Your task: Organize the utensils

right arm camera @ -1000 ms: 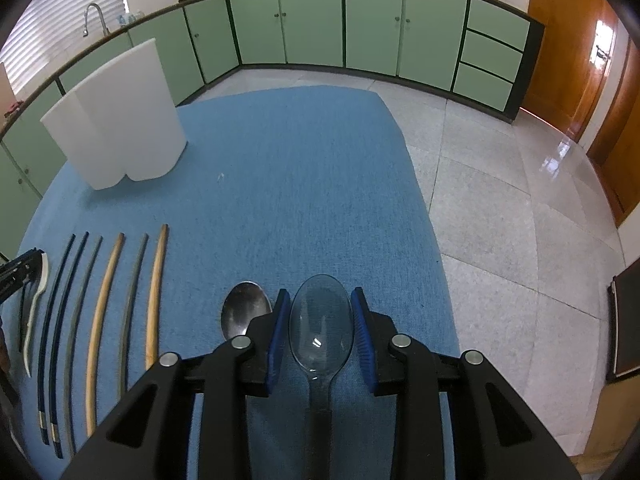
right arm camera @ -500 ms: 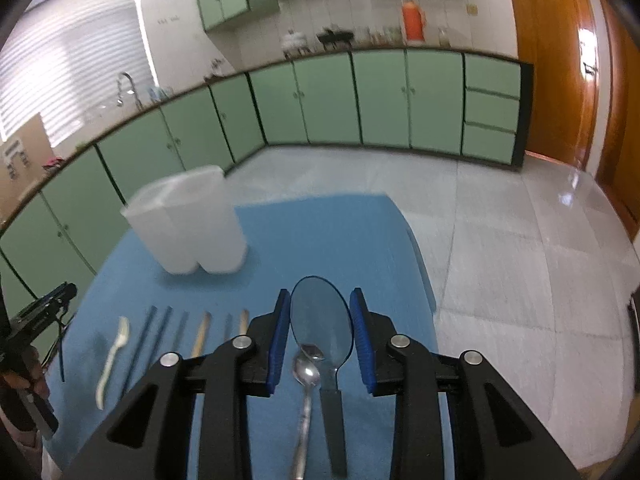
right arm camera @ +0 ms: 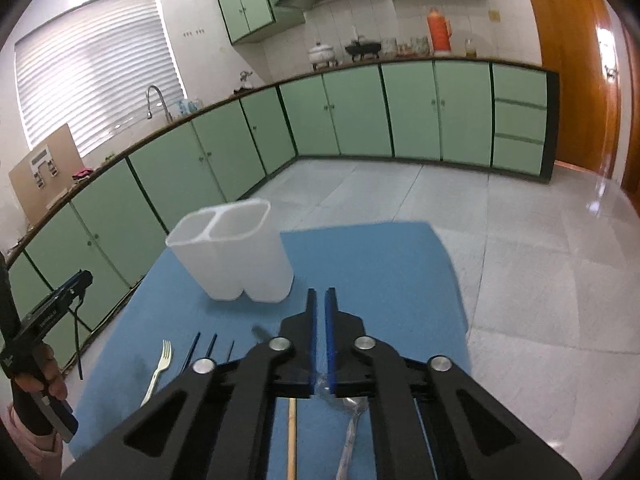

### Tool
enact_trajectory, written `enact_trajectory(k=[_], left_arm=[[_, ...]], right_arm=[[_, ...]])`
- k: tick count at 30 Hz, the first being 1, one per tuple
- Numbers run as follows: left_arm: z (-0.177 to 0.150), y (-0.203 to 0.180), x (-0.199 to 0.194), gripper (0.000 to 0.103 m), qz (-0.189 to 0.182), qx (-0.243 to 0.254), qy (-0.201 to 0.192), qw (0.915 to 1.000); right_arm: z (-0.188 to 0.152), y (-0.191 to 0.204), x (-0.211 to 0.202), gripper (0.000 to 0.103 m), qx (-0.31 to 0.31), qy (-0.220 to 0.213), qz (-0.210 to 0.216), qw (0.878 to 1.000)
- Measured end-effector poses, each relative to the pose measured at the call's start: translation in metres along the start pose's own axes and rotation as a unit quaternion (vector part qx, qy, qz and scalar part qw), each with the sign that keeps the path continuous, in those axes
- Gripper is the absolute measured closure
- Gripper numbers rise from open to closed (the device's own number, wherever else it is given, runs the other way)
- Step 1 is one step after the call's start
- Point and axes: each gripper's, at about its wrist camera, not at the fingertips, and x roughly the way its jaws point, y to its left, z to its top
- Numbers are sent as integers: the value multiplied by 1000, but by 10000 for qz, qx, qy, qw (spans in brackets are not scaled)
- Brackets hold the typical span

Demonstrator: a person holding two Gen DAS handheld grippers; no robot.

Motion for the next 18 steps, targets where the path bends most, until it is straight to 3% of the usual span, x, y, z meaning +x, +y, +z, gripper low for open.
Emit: enact_trajectory(k=[6,10,14,18], left_arm=[[-9,4,5,70,15,-34,144,9999],[-14,2,8,70,51,11,167,9998],[-21,3,12,70,38,40,289,9996],[-30,4,18,70,34,16,413,9991]], right_arm=[[-18,-3,17,102,219,373,68,9990],[-42,-2,31,94,309,726,49,9969],[-66,-9,48,94,334,1077,-307,9932],[-75,-16,63,76,291,1308,-384,9902]])
